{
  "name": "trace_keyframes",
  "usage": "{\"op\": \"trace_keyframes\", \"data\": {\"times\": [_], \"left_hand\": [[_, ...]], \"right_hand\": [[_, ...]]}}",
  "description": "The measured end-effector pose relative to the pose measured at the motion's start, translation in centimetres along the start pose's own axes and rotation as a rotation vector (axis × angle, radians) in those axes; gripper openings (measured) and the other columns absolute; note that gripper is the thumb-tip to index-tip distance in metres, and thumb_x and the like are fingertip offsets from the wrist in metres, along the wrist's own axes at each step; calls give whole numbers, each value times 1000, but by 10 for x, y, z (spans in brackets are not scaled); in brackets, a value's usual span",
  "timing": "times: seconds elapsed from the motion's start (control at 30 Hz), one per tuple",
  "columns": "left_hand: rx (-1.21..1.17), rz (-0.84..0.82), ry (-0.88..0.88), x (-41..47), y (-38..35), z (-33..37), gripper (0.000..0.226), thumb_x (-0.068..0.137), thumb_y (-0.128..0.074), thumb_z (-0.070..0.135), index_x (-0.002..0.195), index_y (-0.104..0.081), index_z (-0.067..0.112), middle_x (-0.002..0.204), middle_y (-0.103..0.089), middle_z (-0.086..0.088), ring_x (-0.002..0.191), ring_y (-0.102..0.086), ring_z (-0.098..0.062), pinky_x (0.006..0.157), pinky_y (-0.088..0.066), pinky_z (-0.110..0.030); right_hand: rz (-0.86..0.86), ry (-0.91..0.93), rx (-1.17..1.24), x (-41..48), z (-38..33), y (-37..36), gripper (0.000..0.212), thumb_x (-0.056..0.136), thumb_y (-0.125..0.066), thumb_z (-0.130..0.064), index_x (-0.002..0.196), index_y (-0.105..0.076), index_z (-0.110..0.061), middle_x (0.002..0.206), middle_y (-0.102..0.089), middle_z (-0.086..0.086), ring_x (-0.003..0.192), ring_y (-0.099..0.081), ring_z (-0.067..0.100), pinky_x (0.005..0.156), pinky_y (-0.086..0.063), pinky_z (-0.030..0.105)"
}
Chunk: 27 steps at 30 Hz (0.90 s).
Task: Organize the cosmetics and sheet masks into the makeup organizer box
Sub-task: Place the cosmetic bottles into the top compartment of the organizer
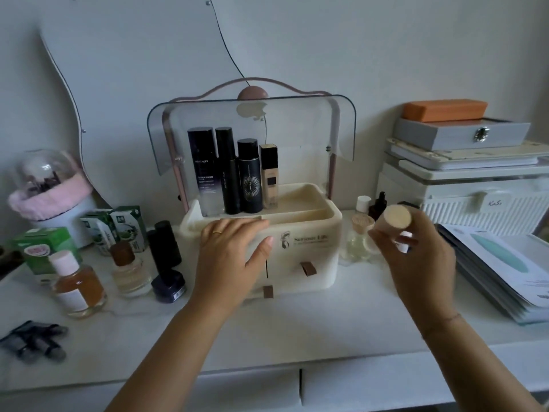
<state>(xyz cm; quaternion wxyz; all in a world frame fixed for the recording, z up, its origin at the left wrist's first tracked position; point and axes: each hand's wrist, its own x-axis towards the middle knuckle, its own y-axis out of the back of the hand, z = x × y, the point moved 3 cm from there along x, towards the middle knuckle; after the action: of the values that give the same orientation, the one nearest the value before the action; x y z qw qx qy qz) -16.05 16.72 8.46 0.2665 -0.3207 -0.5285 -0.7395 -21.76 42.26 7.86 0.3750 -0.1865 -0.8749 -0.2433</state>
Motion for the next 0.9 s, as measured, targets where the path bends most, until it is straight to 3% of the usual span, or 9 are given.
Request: {"op": "trace_keyframes", "data": {"times": [0.07, 0.17, 0.23, 0.3, 0.43, 0.63, 0.77, 0.9], "left_hand": [[29, 22, 30, 6, 4, -4, 42, 89, -45, 46, 112, -70, 21, 113, -67, 6, 108, -56, -20, 102, -29, -39], [118, -5, 82, 5, 4, -9, 46, 89, -40, 50, 111, -70, 22, 115, -67, 4, 113, -56, -21, 110, -22, -44], [154, -19, 92, 3, 3, -12, 45, 91, -40, 51, 109, -71, 23, 113, -69, 6, 113, -58, -20, 109, -26, -48], [150, -20, 93, 3, 3, -14, 46, 92, -39, 51, 110, -71, 23, 112, -70, 7, 111, -60, -18, 104, -29, -42], [158, -41, 97, 4, 3, -15, 47, 93, -36, 52, 111, -69, 24, 111, -70, 8, 108, -61, -18, 93, -30, -37], [168, -36, 95, 1, 0, -18, 45, 94, -33, 51, 105, -69, 25, 103, -70, 9, 98, -60, -19, 87, -32, -37], [170, -18, 83, 1, -1, -20, 43, 94, -34, 50, 103, -68, 25, 98, -69, 10, 93, -60, -20, 85, -30, -36], [167, -5, 77, 0, -2, -20, 42, 93, -35, 49, 99, -69, 25, 93, -69, 10, 89, -60, -21, 83, -30, -37]], "right_hand": [[-7, 96, 137, 10, -40, 9, 42, 71, -72, -39, 108, -56, -24, 92, -61, -18, 81, -61, -1, 66, -46, 10], [-121, 158, 312, 29, -84, 0, 48, 69, -73, -39, 111, -52, -31, 94, -59, -26, 87, -62, -8, 75, -51, 8], [-206, 169, 317, 44, -102, -23, 47, 70, -73, -37, 112, -53, -27, 91, -58, -26, 85, -62, -6, 75, -51, 9], [-278, 165, 250, 60, -110, -53, 44, 73, -75, -32, 111, -55, -21, 88, -60, -22, 83, -62, -2, 76, -53, 13], [-376, 67, 67, 89, -97, -109, 46, 79, -72, -31, 116, -53, -10, 104, -66, 4, 95, -62, 24, 81, -51, 40], [-441, -99, 15, 104, -73, -147, 37, 81, -71, -28, 105, -52, -7, 96, -59, 4, 82, -53, 20, 67, -38, 30], [-492, -155, 48, 103, -66, -154, 35, 81, -71, -27, 104, -54, -8, 94, -59, 3, 82, -56, 20, 67, -42, 29], [-597, -160, -91, 99, -60, -159, 22, 84, -61, -18, 99, -59, -4, 97, -67, 14, 88, -63, 30, 71, -47, 32]]}}
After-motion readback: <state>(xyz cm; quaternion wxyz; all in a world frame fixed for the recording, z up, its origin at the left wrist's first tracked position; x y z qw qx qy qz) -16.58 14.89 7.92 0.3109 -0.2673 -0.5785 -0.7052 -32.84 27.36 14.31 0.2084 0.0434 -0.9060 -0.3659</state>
